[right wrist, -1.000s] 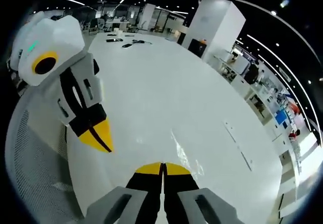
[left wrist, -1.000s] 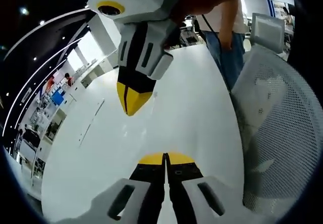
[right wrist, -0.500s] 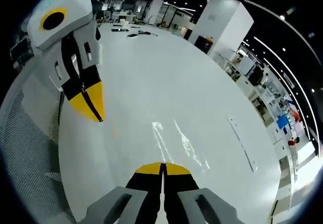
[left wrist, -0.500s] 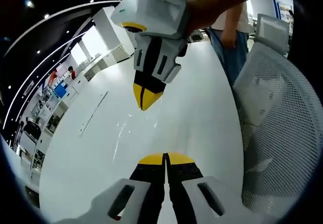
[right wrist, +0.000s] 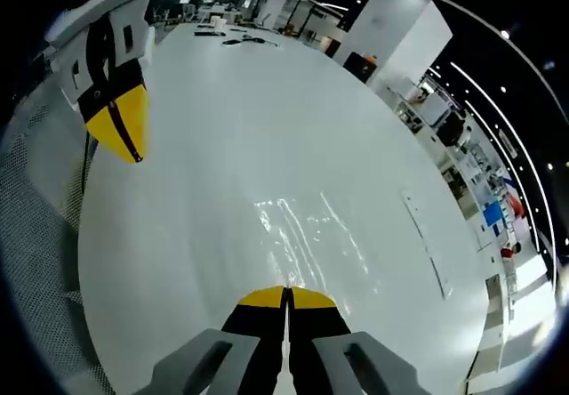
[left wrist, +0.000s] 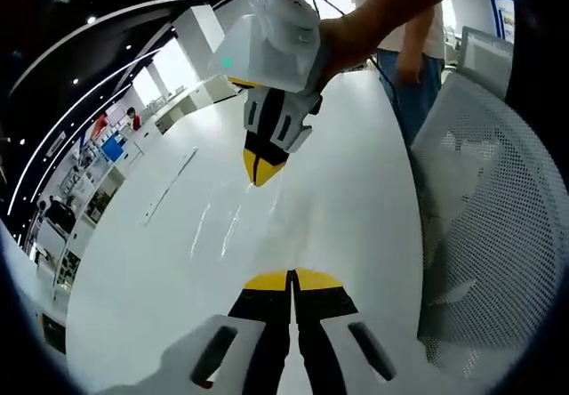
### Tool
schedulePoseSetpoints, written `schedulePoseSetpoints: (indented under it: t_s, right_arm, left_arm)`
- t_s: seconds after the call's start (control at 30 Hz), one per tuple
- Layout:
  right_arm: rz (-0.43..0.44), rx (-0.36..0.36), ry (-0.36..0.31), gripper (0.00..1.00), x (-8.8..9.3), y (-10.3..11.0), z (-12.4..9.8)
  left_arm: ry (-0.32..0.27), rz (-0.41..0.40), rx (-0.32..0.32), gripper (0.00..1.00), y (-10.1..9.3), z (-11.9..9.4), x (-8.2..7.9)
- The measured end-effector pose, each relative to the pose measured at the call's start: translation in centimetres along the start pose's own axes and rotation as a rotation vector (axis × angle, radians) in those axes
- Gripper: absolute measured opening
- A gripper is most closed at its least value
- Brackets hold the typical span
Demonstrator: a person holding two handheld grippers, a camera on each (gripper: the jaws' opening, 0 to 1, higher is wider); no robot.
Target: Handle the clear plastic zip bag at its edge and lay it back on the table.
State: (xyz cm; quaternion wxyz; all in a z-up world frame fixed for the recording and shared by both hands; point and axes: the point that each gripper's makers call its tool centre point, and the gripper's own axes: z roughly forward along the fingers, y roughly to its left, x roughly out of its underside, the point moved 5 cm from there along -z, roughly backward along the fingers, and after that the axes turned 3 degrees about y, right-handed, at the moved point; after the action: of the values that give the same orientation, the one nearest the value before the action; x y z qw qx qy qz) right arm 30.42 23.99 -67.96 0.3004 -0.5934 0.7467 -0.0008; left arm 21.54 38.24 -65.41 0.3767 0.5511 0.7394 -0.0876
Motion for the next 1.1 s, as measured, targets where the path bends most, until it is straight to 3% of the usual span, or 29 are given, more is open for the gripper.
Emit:
schedulePoseSetpoints:
  t_s: [0.1,0.23,0.47,0.67,0.83,0.87,0.97,1.1]
  right_arm:
    - [-0.068,0.02,0.022,0.0,0.4,-0.4,0.7]
    - [0.003,0.02,0.032,0.0,0.8,-0.9,1.4]
    - [-0.024,0.049,0.092,0.0,1.4,-1.2,2.2]
    - [0.0,0.12,0.098,0.0,1.6,-3.1,2.1]
    - [0.026,0.14,0.096,0.0,1.8,-4.3,2.3]
    - [-0.002,0.164,0.105,0.0,1.8,-4.6,2.4]
    - [0.007,0.148,0.098,0.0,1.7,-4.4,2.3]
    - [-0.139,0.145,0.096,0.0,1.9,-3.8,2.8]
  left_arm:
    - [0.006,-0.01,-0.003,0.0,-0.2,-0.2,0.5]
    - [0.004,-0.035,-0.017,0.0,-0.2,-0.9,0.6]
    - [0.004,-0.049,-0.038,0.0,-0.3,-1.7,0.9]
    - [0.019,-0.062,-0.05,0.0,-0.4,-2.1,1.3]
    - [0.03,-0.067,-0.052,0.0,-0.5,-2.2,1.5]
    - [0.032,-0.064,-0.053,0.0,-0.5,-2.2,1.4]
    - [0.033,-0.058,-0.058,0.0,-0.3,-2.3,1.2]
    - [0.032,-0.062,-0.065,0.0,-0.1,-2.4,1.1]
